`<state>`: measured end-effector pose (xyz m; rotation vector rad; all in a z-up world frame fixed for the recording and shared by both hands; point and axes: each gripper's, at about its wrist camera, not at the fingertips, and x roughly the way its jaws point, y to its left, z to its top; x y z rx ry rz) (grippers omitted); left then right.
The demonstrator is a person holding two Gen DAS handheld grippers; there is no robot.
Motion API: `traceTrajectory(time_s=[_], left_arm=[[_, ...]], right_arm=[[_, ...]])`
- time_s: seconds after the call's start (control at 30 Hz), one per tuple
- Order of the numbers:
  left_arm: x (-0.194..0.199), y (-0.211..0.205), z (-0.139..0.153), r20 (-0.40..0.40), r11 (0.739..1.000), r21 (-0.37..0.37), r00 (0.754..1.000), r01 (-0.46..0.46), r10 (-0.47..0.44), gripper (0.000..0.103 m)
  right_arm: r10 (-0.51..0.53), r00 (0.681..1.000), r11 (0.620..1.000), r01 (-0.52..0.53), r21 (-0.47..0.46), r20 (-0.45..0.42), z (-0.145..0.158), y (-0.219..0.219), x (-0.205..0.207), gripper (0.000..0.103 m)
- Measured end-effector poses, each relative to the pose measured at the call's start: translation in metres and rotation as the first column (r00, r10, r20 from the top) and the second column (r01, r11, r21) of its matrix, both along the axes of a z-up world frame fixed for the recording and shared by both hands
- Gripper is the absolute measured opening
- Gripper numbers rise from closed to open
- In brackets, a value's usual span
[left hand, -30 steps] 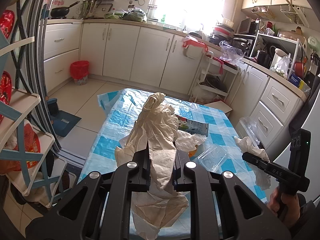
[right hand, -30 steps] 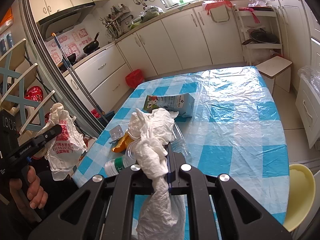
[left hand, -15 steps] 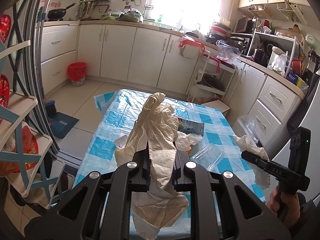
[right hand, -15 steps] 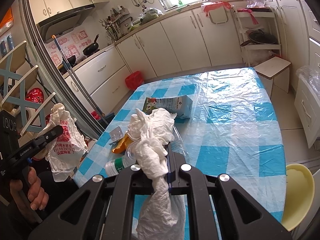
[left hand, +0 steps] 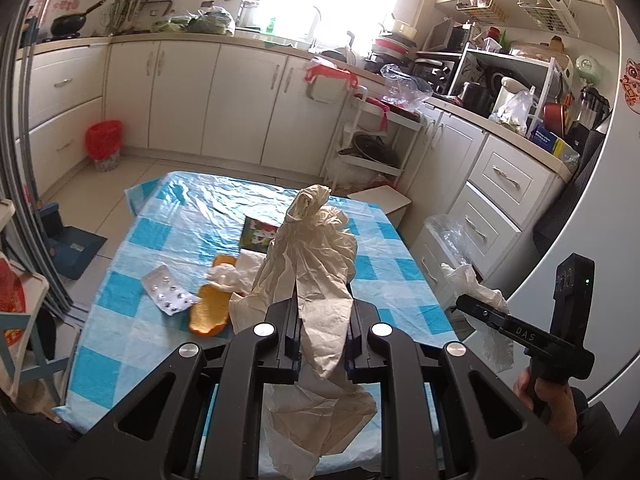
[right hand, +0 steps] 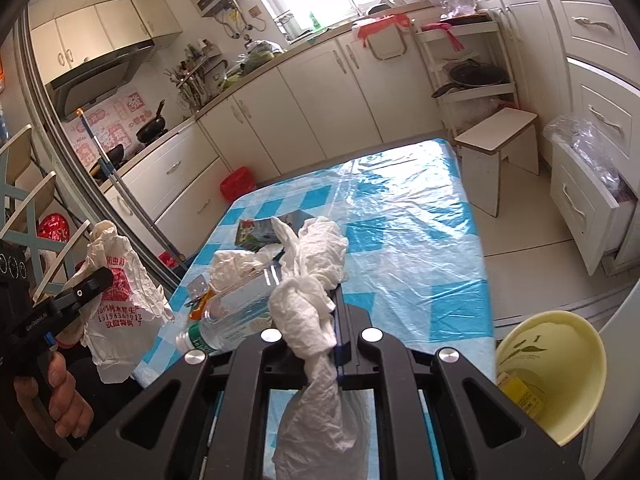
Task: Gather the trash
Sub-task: 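Carry the beige bag and white tissue over the yellow bucket with both tools, then open both tools over the yellow bucket to drop the bag and tissue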
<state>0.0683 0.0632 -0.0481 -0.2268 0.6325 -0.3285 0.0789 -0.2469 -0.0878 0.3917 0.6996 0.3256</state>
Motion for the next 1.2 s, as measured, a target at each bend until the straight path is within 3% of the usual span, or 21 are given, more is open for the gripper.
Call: traceTrajectory(time_s=[0.13, 0.23, 0.43, 0.5, 0.57, 0.63, 0.73, 0.8, 0.87, 0.93, 1.07, 1.2], left_arm=[[0.013, -0.039, -0.004, -0.023, 0.997, -0.026, 0.997, 0.068, -0.068, 0.014], [0.023, -0.077, -0.009, -0.039, 0.991, -0.035, 0.990, 0.131, -0.133, 0.014], [0.034, -0.153, -0.020, -0.069, 0.967, -0.060, 0.965, 0.248, -0.252, 0.014], [0.038, -0.177, -0.024, -0.080, 0.958, -0.071, 0.956, 0.276, -0.282, 0.014], [0.041, -0.197, -0.030, -0.098, 0.951, -0.083, 0.947, 0.298, -0.306, 0.014], [0.044, -0.214, -0.037, -0.121, 0.944, -0.095, 0.938, 0.316, -0.326, 0.014], [0.046, -0.236, -0.049, -0.152, 0.936, -0.103, 0.925, 0.336, -0.349, 0.014], [0.046, -0.247, -0.056, -0.171, 0.933, -0.101, 0.917, 0.347, -0.359, 0.014], [0.046, -0.260, -0.063, -0.188, 0.928, -0.099, 0.909, 0.358, -0.371, 0.014], [0.046, -0.273, -0.070, -0.203, 0.924, -0.099, 0.901, 0.370, -0.383, 0.014], [0.048, -0.306, -0.084, -0.231, 0.914, -0.090, 0.884, 0.396, -0.406, 0.015], [0.054, -0.345, -0.109, -0.284, 0.909, -0.072, 0.865, 0.411, -0.414, 0.024]], right_arm=[[-0.101, 0.994, 0.995, 0.102, 0.002, -0.043, -0.009, -0.035, -0.005, 0.011], [-0.204, 0.973, 0.979, 0.205, -0.004, -0.111, -0.023, -0.067, -0.007, 0.011], [-0.378, 0.883, 0.922, 0.388, -0.024, -0.279, -0.064, -0.130, 0.003, 0.012], [-0.404, 0.851, 0.908, 0.418, -0.032, -0.337, -0.079, -0.144, 0.009, 0.020], [-0.426, 0.818, 0.894, 0.445, -0.043, -0.387, -0.092, -0.154, 0.013, 0.046], [-0.447, 0.800, 0.880, 0.473, -0.039, -0.400, -0.095, -0.162, 0.013, 0.047], [-0.475, 0.795, 0.860, 0.511, -0.006, -0.377, -0.083, -0.173, 0.007, 0.053], [-0.478, 0.810, 0.857, 0.515, 0.021, -0.340, -0.066, -0.181, 0.005, 0.054], [-0.480, 0.831, 0.858, 0.511, 0.046, -0.281, -0.045, -0.190, 0.004, 0.067], [-0.496, 0.847, 0.857, 0.513, 0.046, -0.191, -0.017, -0.197, 0.003, 0.072], [-0.512, 0.857, 0.851, 0.515, 0.100, -0.062, 0.015, -0.212, -0.004, 0.077], [-0.509, 0.860, 0.847, 0.509, 0.153, -0.045, 0.018, -0.213, -0.006, 0.077]])
